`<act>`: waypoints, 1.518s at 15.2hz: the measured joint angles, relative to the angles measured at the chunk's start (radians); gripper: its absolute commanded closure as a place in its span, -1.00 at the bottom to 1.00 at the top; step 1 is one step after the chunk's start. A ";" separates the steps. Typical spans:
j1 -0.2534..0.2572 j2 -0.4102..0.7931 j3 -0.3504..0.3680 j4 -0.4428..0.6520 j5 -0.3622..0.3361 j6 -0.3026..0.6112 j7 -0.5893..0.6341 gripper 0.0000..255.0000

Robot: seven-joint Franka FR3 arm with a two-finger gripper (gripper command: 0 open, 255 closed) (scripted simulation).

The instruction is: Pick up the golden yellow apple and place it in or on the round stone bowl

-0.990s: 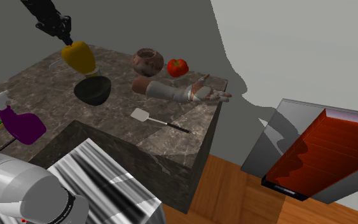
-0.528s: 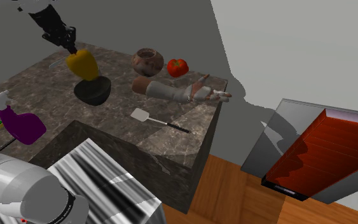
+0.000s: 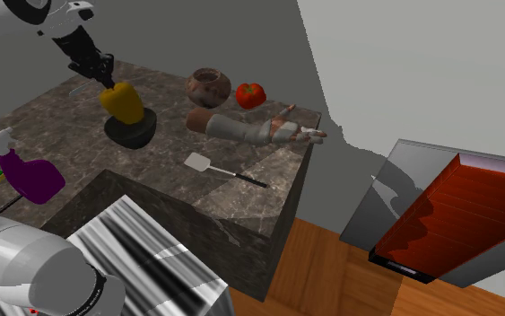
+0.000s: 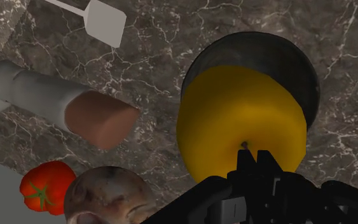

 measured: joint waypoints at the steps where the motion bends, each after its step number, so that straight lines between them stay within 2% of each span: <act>1: 0.000 0.004 0.002 -0.010 -0.002 0.013 0.004 1.00; 9: 0.000 0.007 0.004 -0.042 -0.004 0.048 0.011 1.00; 10: 0.000 0.007 0.004 -0.042 -0.004 0.048 0.011 -1.00; 16: 0.000 0.007 0.004 -0.042 -0.004 0.048 0.011 -1.00; 20: 0.006 -0.022 0.002 0.027 0.009 -0.046 0.000 -1.00; 23: 0.009 -0.031 0.003 0.047 0.013 -0.075 -0.002 -1.00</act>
